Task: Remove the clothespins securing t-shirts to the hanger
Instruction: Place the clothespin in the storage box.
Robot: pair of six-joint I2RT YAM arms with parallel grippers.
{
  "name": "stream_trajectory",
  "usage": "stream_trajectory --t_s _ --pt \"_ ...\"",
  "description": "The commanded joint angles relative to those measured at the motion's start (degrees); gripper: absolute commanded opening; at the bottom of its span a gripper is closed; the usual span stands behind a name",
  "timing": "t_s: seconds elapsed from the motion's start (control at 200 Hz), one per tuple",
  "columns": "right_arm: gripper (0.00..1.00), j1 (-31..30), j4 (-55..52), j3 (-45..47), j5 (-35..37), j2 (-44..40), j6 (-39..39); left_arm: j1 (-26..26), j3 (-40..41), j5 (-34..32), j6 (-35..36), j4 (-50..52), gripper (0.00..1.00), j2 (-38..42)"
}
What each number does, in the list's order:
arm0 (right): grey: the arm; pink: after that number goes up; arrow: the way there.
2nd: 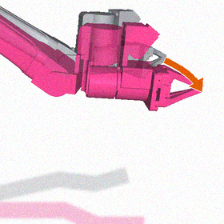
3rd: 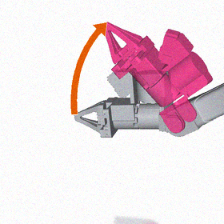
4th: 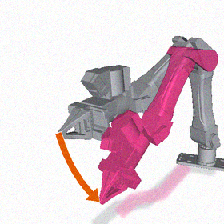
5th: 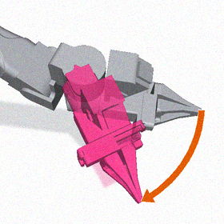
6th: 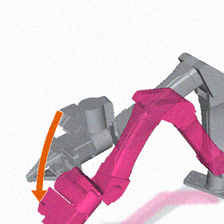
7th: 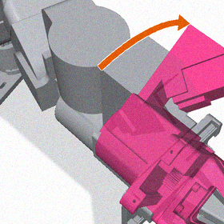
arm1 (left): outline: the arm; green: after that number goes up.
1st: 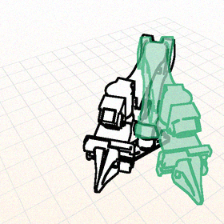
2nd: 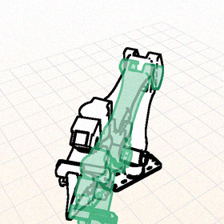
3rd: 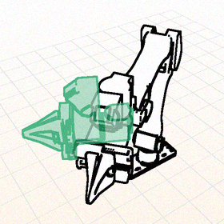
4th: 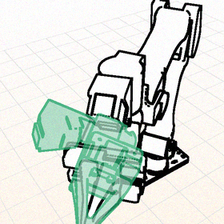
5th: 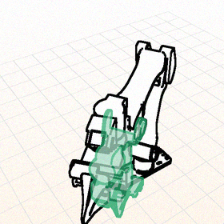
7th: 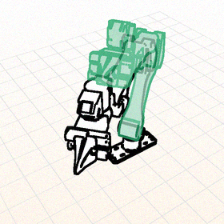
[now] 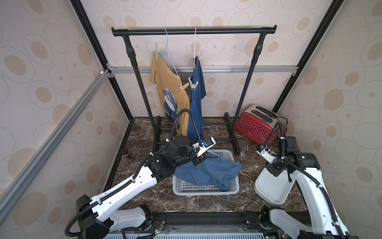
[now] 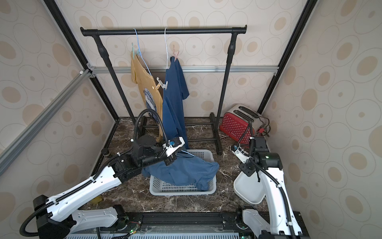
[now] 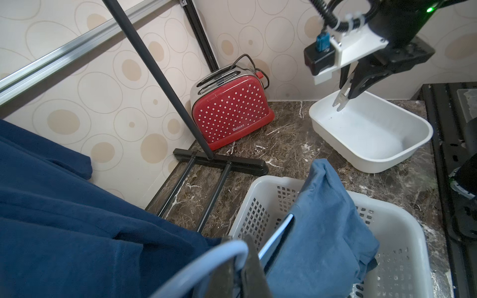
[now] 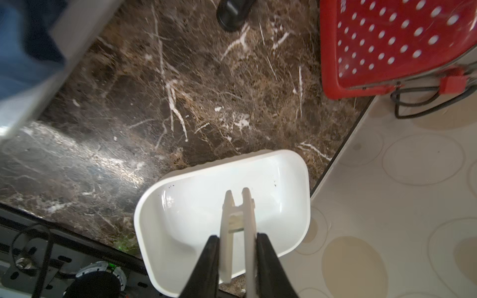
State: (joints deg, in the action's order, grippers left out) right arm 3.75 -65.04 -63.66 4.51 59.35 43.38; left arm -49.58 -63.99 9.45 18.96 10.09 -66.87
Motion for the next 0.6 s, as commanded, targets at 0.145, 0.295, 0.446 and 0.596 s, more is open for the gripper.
stream_trajectory --t_s 0.145,0.295,0.446,0.596 --pt "0.29 5.7 4.9 1.5 5.8 7.5 0.5 -0.1 -0.9 2.4 0.8 -4.2 0.0 0.5" --pt "0.31 9.2 7.4 4.2 6.9 10.4 0.2 -0.1 -1.3 3.1 0.8 -4.6 0.0 0.2" --pt "0.37 10.8 9.2 7.0 7.7 11.7 0.2 -0.1 -2.4 3.2 1.4 -4.0 0.0 -0.4" --pt "0.41 12.0 11.8 9.7 7.6 13.6 -0.2 -0.1 -3.3 3.7 1.5 -3.8 0.0 -1.2"
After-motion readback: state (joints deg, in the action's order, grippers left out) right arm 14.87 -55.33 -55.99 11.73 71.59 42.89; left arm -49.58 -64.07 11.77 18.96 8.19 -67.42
